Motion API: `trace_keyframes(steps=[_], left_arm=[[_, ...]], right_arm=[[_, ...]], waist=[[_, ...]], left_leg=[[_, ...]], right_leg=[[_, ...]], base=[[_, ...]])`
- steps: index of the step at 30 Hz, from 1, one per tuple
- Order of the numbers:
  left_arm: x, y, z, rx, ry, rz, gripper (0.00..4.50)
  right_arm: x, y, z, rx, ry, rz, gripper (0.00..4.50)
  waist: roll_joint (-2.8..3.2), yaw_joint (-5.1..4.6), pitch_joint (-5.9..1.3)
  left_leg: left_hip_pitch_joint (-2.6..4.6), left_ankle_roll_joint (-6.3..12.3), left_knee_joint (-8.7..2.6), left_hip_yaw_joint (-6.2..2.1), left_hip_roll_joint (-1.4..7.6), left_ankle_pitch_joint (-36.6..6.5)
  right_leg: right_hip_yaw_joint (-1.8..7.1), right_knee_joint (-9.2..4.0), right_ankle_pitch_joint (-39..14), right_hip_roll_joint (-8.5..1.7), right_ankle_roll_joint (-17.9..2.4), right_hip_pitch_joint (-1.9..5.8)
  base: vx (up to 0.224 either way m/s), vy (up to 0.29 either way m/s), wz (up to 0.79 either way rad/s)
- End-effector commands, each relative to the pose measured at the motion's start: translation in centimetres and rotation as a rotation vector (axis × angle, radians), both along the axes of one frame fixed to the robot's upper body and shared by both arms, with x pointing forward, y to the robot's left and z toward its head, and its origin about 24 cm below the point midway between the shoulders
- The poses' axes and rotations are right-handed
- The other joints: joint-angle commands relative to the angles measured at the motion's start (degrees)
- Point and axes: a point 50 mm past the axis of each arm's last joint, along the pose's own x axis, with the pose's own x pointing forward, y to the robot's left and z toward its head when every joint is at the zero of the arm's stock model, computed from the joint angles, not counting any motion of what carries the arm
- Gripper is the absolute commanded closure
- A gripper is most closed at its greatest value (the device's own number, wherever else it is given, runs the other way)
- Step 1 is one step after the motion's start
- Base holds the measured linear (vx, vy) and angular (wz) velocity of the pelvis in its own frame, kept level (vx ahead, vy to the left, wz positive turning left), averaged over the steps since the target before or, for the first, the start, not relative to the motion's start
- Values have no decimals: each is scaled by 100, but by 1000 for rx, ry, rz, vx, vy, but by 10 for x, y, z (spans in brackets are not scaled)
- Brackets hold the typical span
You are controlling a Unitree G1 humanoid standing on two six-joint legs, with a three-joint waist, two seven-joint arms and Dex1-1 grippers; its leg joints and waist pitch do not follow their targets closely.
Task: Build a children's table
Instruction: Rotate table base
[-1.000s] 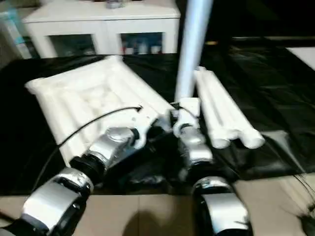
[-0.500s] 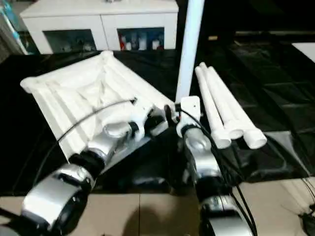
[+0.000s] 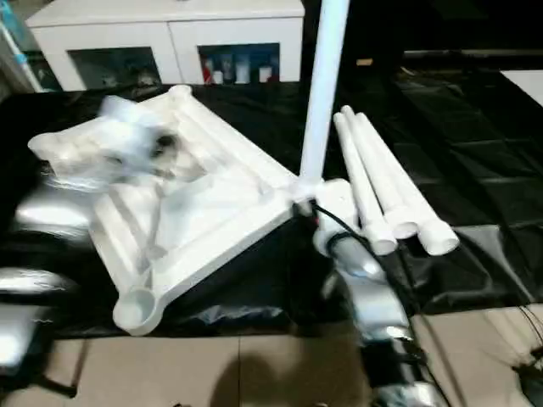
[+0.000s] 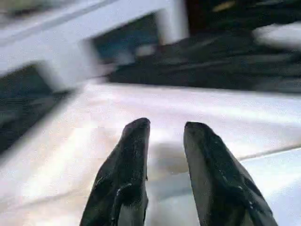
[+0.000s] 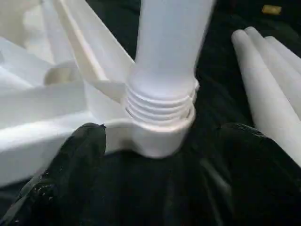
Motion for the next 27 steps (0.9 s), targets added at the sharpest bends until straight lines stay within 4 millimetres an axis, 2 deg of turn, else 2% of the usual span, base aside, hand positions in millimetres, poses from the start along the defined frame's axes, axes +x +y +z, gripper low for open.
trace_keyframes(steps=[1,2,3,5,6,9,10,12,14,16,18,23,25,26,27], left_arm=[[-10,25,-4,110,45,86,307],[-17,44,-2,156,64,148,307],[-26,65,-3,209,98,221,307],[-28,68,-3,218,107,233,307],[-35,78,-7,228,147,264,307],[-51,85,-34,258,325,242,307],[-55,85,-39,271,363,231,307],[-66,81,-54,301,460,180,307],[-69,79,-57,302,483,165,307],[-74,57,-63,228,516,57,307],[-78,46,-64,202,540,-6,307],[-90,15,-69,152,590,-220,307],[-95,0,-69,110,598,-306,307],[-99,-7,-70,92,608,-348,307],[-101,-12,-71,87,621,-374,307]], right_arm=[[-2,3,5,-16,-3,12,36],[-4,1,4,-21,6,5,36],[-5,0,2,-29,18,1,36],[-6,0,1,-31,21,1,36],[-7,0,-1,-38,39,2,36],[-7,7,-10,-24,87,16,36],[-7,8,-11,-22,96,19,36],[-6,15,-14,-21,115,46,36],[-5,17,-15,-21,120,54,36],[0,25,-17,-10,135,77,36],[3,29,-19,-3,141,96,36],[16,44,-16,49,139,152,36],[19,48,-17,54,146,169,36],[20,51,-17,54,151,178,36],[22,52,-18,55,156,184,36]], waist=[[-17,-7,-360],[-34,-16,-361],[-34,-30,-350],[1,-34,-350],[-6,-4,-356],[-33,10,-332],[-34,18,-337],[-30,28,-328],[-30,30,-327],[-34,22,-335],[-43,25,-317],[-33,10,-317],[-3,9,-312],[-5,-17,-326],[-14,-11,-319]], left_leg=[[160,300,-407,-22,146,-826],[132,214,-419,-36,147,-814],[135,136,-438,-40,138,-866],[180,-7,-441,-37,137,-936],[215,-75,-433,-25,143,-970],[178,-114,-451,-20,125,-977],[189,-122,-447,-20,123,-999],[167,-153,-459,-27,129,-1068],[163,-169,-457,-27,126,-1126],[151,-191,-458,-38,128,-1146],[170,-194,-459,-27,127,-1299],[163,-213,-451,-38,116,-1368],[170,-219,-445,-30,110,-1346],[145,-230,-444,-42,111,-1287],[156,-207,-437,-27,101,-1290]], right_leg=[[156,-235,-473,-117,-1284,291],[158,-208,-477,-120,-1189,300],[161,-218,-549,-116,-1099,285],[171,-226,-571,-110,-1088,252],[179,-216,-498,-108,-1128,228],[186,-207,-413,-109,-1165,234],[190,-208,-432,-115,-1167,229],[198,-204,-489,-130,-1175,236],[205,-207,-526,-141,-1189,239],[209,-191,-489,-159,-1224,262],[211,-215,-640,-144,-1309,227],[208,-210,-814,-141,-1281,234],[208,-208,-776,-125,-1290,231],[200,-178,-653,-133,-1332,259],[196,-198,-666,-113,-1330,248]], base=[[0,0,0],[0,0,0],[0,0,0],[0,0,0],[0,0,0],[0,0,0],[0,0,0],[0,0,0],[0,0,0],[0,0,0],[0,0,0],[0,0,0],[0,0,0],[0,0,0],[0,0,0]])
